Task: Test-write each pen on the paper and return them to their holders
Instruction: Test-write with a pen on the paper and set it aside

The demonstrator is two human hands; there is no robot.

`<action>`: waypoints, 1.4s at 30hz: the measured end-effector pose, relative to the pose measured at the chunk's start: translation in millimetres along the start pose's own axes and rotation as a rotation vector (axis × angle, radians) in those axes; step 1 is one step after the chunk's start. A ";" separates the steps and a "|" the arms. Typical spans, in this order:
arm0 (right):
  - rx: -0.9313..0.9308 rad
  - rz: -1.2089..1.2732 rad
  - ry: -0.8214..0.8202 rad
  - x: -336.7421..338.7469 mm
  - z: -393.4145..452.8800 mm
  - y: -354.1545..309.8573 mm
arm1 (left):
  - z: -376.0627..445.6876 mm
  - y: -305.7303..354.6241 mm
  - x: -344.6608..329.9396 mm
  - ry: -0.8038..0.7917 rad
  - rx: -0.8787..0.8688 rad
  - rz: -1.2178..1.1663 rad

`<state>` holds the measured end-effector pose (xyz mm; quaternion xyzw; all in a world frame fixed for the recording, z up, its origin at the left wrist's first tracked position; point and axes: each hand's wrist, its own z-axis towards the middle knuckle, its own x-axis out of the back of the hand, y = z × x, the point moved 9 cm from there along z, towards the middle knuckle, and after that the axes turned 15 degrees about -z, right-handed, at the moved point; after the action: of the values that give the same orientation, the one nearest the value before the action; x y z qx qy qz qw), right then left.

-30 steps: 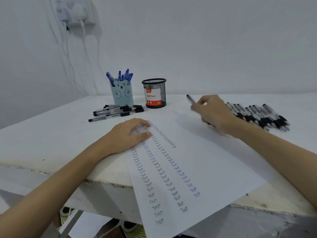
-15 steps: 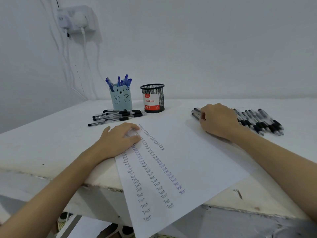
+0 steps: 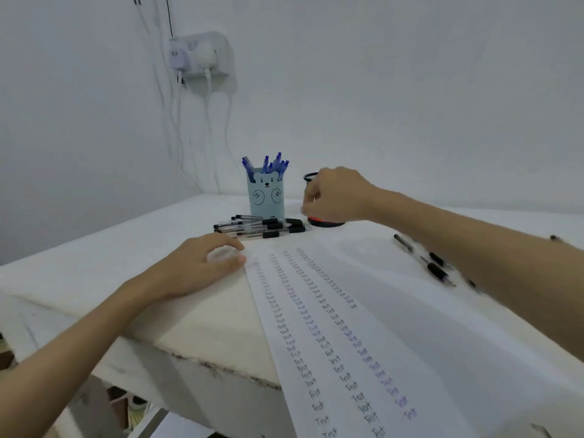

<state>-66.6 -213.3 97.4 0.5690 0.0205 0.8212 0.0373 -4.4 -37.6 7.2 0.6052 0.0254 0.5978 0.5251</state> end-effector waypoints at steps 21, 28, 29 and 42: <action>0.124 0.020 0.024 -74.1 64.8 -75.8 | 3.3 -27.6 4.2 0.043 -0.041 -0.019; -0.165 0.591 -0.035 -27.2 28.0 -0.7 | 0.9 -22.9 2.8 0.022 -0.047 0.005; -0.229 0.675 -0.057 -24.6 18.8 10.8 | -0.2 -21.8 5.1 0.033 -0.053 0.002; -0.571 1.476 -0.076 -8.5 -89.3 84.8 | -9.0 39.6 -33.1 -0.049 -0.105 0.002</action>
<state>-150.4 -297.7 64.6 0.4316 -0.5748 0.5875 -0.3717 -44.3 -71.7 8.2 0.5915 -0.0192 0.5836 0.5560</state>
